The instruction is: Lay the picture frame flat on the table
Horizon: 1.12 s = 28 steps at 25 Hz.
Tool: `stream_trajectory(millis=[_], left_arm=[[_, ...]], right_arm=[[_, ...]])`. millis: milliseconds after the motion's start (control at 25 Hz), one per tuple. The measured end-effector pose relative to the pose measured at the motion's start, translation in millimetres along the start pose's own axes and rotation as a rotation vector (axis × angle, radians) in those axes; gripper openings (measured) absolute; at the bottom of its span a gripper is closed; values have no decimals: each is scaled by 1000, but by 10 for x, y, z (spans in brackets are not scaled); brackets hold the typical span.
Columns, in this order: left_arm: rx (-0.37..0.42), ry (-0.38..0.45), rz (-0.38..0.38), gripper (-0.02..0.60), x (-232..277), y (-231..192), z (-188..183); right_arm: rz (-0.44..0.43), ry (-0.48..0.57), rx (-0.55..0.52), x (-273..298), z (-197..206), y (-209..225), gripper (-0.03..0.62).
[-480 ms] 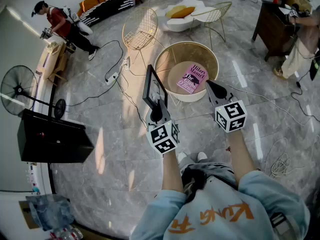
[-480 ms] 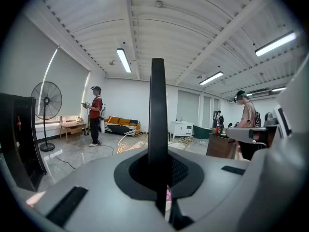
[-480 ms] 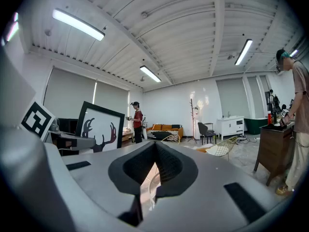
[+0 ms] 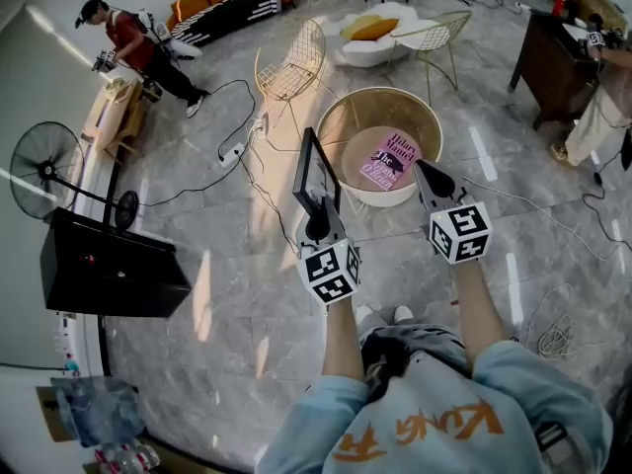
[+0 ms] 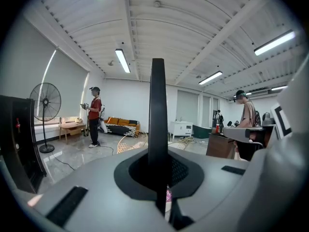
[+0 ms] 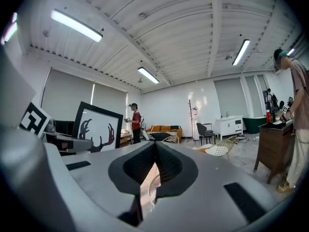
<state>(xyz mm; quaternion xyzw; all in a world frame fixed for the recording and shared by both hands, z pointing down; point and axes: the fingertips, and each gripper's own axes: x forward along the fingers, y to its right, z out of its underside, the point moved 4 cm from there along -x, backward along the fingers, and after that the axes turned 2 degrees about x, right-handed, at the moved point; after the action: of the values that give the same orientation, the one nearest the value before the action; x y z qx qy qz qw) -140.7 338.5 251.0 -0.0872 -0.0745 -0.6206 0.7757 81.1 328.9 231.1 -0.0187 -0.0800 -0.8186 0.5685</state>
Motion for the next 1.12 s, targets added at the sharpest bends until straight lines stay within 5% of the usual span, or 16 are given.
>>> stream_trajectory(millis=[1120], left_arm=[[-15, 90, -21, 25, 90, 76, -443]], right_arm=[[-24, 75, -18, 15, -452, 267, -3]])
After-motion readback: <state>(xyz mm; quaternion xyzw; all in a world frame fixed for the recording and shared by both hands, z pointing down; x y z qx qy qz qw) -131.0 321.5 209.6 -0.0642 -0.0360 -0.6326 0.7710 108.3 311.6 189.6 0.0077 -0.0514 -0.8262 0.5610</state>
